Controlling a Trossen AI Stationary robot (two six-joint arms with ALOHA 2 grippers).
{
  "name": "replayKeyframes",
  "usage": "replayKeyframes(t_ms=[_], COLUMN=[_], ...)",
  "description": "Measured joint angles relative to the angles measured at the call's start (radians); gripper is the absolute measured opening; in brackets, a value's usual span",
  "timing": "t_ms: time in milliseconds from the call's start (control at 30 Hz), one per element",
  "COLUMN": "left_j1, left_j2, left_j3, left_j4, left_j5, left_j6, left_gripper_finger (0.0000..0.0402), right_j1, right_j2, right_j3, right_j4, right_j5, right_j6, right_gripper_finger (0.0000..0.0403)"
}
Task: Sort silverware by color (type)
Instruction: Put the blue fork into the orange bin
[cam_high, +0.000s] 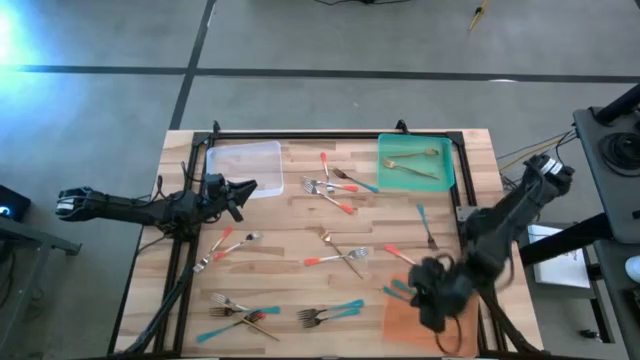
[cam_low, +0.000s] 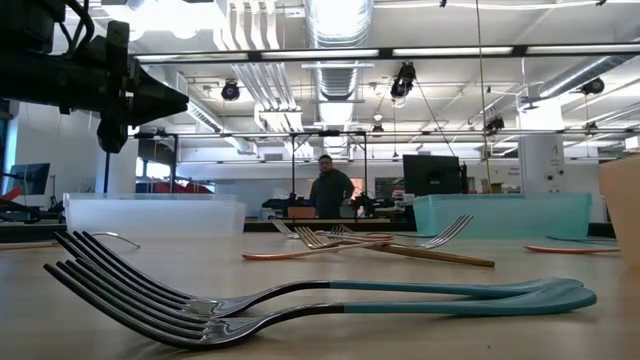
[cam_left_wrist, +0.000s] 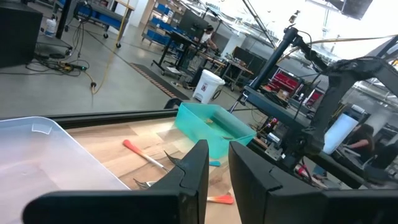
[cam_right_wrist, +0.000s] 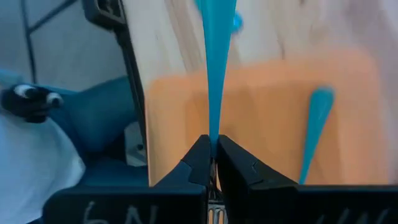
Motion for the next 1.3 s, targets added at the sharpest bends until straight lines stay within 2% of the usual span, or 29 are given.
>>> replayKeyframes(t_ms=[100,233,367,533,700,1033,1167,1300], left_j1=[0.0,0.0,0.0,0.0,0.0,0.0,0.0,0.0], left_j2=[0.0,0.0,0.0,0.0,0.0,0.0,0.0,0.0], left_j3=[0.0,0.0,0.0,0.0,0.0,0.0,0.0,0.0], left_j4=[0.0,0.0,0.0,0.0,0.0,0.0,0.0,0.0], left_j5=[0.0,0.0,0.0,0.0,0.0,0.0,0.0,0.0], left_j6=[0.0,0.0,0.0,0.0,0.0,0.0,0.0,0.0], left_gripper_finger=[0.0046,0.0046,0.0046,0.0046,0.0046,0.0046,0.0046,0.0046], right_j1=[0.083,0.109,0.095,0.077,0.069,0.02,-0.005,-0.018], right_j2=[0.06,0.118,0.148,0.148,0.124,0.112,0.112,0.116], right_j3=[0.006,0.024,0.035,0.041,0.041,0.04,0.04,0.04], right_j4=[-0.001,-0.007,-0.026,-0.055,-0.094,-0.173,-0.174,-0.208], right_j5=[0.035,0.039,0.036,-0.06,-0.099,-0.094,-0.089,-0.022], right_j6=[0.112,0.154,0.154,0.196,0.224,0.119,0.162,0.259], right_gripper_finger=[0.0011,0.0012,0.0012,0.0013,0.0013,0.0013,0.0013,0.0013])
